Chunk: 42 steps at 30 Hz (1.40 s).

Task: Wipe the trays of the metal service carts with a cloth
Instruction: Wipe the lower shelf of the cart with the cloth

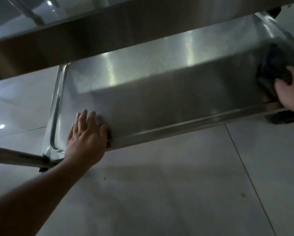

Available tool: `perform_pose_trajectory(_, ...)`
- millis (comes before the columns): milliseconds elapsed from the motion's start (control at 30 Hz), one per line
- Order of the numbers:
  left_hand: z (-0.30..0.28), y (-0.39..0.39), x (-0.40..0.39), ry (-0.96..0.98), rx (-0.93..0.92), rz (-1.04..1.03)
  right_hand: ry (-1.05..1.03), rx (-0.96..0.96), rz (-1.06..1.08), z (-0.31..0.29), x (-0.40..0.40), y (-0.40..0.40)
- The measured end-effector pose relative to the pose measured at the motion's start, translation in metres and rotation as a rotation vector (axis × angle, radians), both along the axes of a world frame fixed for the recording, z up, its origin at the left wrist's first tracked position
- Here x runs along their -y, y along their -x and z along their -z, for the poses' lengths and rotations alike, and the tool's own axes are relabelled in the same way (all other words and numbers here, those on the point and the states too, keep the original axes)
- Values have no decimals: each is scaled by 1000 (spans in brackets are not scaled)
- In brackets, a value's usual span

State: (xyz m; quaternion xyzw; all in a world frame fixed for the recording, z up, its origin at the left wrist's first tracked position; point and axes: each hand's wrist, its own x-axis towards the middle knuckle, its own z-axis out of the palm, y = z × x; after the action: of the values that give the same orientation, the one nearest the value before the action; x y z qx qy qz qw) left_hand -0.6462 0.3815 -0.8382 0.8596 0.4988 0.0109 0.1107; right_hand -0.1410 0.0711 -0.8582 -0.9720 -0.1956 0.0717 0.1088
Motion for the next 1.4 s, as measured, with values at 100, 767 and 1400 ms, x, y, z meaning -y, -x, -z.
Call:
perform_pose_trajectory(100,12,1,-2,12,26,-25,-8,-63,141,1,-24,36)
perform_pose_trajectory(767,23,6,0,-70,65,-31,13,41,-358,-18,-204,110)
perform_pose_trajectory(1400,20,7,2,-54,92,-24,64,-150,-1238,-24,-206,300)
